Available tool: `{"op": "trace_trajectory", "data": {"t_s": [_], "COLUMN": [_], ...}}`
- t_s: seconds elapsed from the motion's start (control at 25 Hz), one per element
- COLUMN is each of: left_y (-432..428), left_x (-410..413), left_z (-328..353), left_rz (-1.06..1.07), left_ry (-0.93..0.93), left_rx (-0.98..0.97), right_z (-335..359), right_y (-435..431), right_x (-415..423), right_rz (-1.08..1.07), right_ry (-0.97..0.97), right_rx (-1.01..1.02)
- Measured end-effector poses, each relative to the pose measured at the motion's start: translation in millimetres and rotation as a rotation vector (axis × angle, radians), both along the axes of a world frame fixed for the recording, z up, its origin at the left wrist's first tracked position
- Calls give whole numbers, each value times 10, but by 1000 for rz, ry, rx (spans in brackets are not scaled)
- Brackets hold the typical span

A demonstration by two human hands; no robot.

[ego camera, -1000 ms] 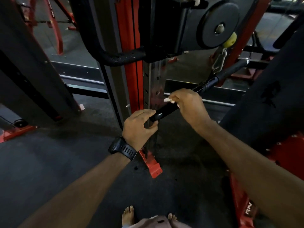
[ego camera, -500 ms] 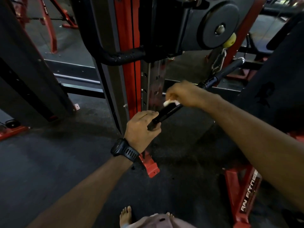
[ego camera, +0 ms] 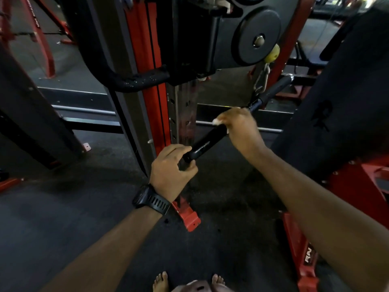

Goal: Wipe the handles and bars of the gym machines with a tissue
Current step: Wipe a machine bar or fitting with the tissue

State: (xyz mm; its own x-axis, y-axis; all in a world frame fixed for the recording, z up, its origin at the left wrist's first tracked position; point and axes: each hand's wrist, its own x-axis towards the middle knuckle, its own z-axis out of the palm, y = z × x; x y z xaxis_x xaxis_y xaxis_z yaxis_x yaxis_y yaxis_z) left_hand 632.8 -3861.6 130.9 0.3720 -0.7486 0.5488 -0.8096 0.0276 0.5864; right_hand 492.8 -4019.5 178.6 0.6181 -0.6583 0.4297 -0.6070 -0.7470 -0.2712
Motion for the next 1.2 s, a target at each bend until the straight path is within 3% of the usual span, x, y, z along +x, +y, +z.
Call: {"op": "trace_trajectory", "data": {"t_s": [0.08, 0.16, 0.28, 0.48, 0.72, 0.84, 1.04, 1.2], "left_y": [7, 0, -5, -30, -24, -20, -23, -24], "left_x": [4, 24, 47, 35, 51, 51, 71, 82], "left_z": [-5, -10, -40, -23, -68, -78, -102, -68], "left_rz": [-3, 13, 4, 0, -11, -1, -14, -23], "left_ry": [-21, -17, -19, 0, -35, -35, -41, -56], "left_rx": [-21, -16, -13, -32, -10, -31, -23, -17], "right_z": [-109, -233, -261, -265, -245, -305, -296, -231], "right_y": [38, 22, -129, -284, -421, -379, -221, -214], "right_x": [-64, -87, -115, -123, -71, 24, 198, 211], "right_rz": [-174, -151, -315, -359, -385, -498, -739, -752], "right_ry": [-167, -180, -318, -503, -433, -639, -1248, -1432], "right_rx": [21, -26, 126, 231, 157, 335, 793, 1102]}}
